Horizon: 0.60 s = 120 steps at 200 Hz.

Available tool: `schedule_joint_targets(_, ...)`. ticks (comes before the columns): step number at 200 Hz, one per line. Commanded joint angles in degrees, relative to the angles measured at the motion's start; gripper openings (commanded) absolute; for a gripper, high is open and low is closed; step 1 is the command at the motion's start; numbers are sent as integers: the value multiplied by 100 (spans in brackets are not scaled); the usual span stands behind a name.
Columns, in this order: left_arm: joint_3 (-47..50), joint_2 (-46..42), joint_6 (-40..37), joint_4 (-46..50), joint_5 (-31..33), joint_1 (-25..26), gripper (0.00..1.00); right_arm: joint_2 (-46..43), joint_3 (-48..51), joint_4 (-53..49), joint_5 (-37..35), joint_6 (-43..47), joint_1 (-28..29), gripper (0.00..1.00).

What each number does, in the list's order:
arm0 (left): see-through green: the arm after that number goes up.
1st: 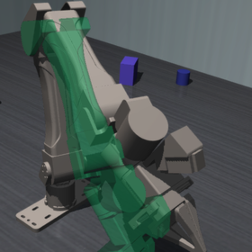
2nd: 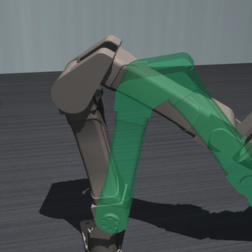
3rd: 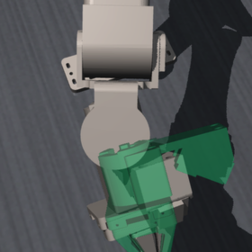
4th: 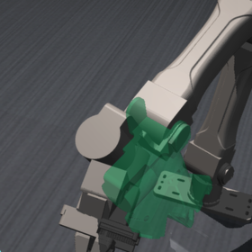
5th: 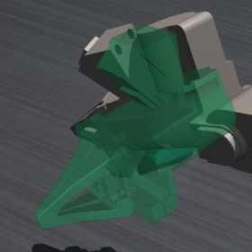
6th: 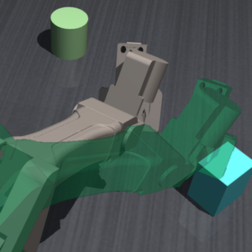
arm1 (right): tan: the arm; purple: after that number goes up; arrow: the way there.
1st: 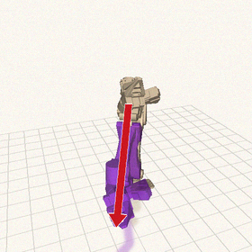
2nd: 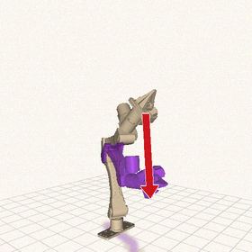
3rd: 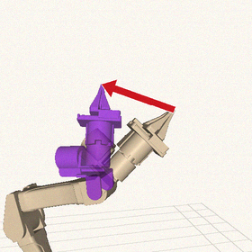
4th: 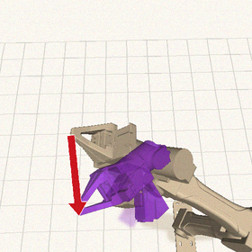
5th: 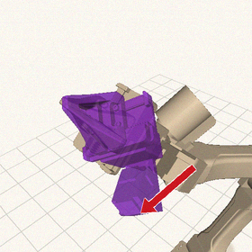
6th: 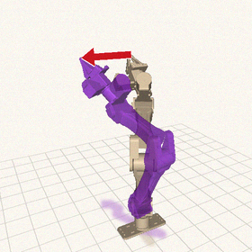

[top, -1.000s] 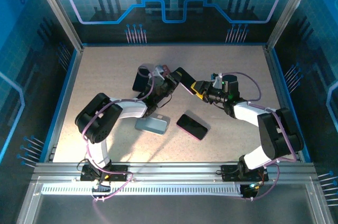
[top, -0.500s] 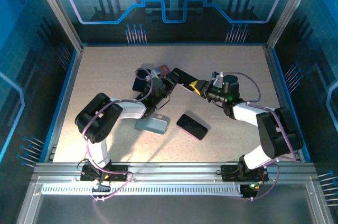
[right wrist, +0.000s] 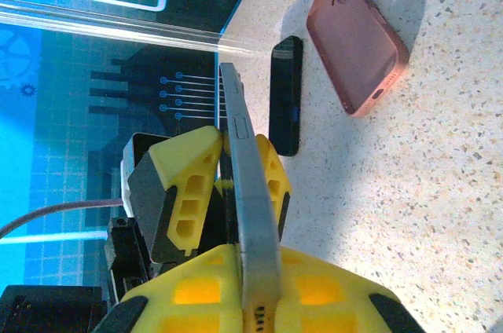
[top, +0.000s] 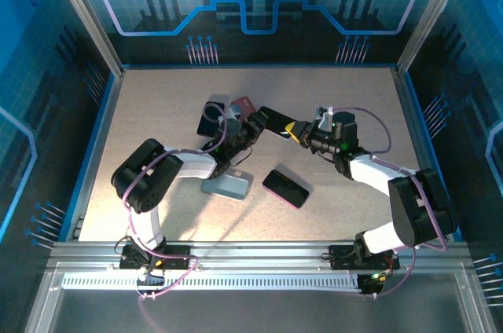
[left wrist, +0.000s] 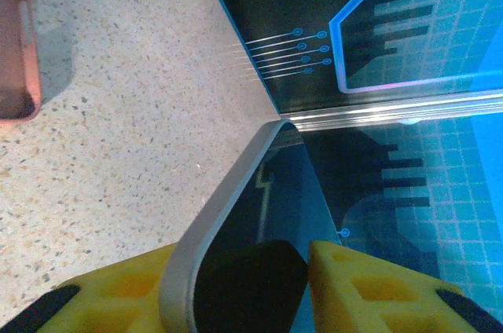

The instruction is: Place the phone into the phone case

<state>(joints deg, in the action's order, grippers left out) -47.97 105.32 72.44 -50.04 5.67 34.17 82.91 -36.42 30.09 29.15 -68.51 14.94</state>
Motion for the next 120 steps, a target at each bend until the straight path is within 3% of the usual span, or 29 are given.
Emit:
schedule_joint_targets(1,104,-292,-312,96,-142,-193,39,-201,-7,-226,-147,211,-88,0)
schedule_joint_targets(55,-81,-270,-864,1416,-673,-770,39,-112,-92,-302,-18,277,-377,0)
schedule_joint_targets(120,-2429,717,-2668,4435,-1049,-1196,9,471,-302,30,372,180,-824,0)
